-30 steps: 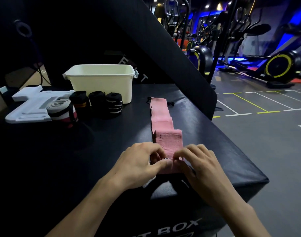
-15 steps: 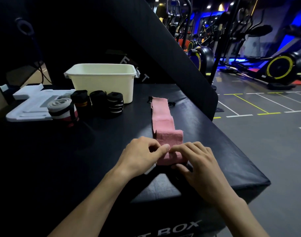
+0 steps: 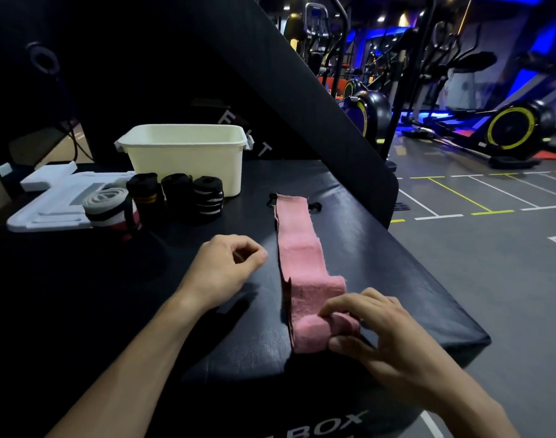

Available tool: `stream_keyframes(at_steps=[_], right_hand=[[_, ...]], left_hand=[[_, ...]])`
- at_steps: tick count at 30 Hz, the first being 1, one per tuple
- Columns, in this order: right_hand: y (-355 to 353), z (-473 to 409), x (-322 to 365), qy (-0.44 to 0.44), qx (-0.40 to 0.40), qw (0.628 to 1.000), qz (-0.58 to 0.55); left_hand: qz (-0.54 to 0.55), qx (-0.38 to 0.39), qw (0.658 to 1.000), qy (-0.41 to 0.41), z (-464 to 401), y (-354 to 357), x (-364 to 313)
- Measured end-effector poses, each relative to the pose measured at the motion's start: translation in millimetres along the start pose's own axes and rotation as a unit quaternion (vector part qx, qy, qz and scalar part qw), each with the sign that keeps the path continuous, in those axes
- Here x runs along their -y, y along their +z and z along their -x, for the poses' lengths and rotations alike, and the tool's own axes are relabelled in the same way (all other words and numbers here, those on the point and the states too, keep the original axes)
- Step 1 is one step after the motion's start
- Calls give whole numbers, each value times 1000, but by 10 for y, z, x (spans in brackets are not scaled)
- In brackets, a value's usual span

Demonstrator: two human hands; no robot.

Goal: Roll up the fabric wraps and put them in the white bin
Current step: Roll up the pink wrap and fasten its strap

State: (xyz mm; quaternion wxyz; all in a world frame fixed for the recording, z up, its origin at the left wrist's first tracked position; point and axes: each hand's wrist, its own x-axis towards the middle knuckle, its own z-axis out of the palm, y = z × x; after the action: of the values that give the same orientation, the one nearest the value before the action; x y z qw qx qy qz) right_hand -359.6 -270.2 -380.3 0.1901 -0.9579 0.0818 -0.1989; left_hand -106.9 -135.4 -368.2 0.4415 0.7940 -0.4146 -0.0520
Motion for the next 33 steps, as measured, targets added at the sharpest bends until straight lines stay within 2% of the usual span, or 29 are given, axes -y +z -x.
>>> stream_keyframes(at_steps=[4,11,16,21,23,28,31,33], right_hand=[[11,19,1,4,6,1000,-14],[20,21,13,9,3,999,-37],[39,5,-6,10,2,999,-35],[34,-5,-13,0,3,999,-35],[26,2,-10,-6,0,1000,-31],[10,10,13,-29,-16,999,5],[21,7,14,-29,-23,999,22],[47,9,7,-27,-25,999,24]], left_hand=[[-100,54,993,-8,-332,196,-123],[-194,59,973,-106,-1005,515,-166],[-173,27,977,-124,-1145,640,-105],[-129,36,981,-142,-1257,674,-87],[-123,43,983,-131,-1287,691,-84],[-211,52,976,-4,-1299,661,-14],[-220,19,975,11,-1327,675,12],[-197,-13,980,-10,-1385,696,10]])
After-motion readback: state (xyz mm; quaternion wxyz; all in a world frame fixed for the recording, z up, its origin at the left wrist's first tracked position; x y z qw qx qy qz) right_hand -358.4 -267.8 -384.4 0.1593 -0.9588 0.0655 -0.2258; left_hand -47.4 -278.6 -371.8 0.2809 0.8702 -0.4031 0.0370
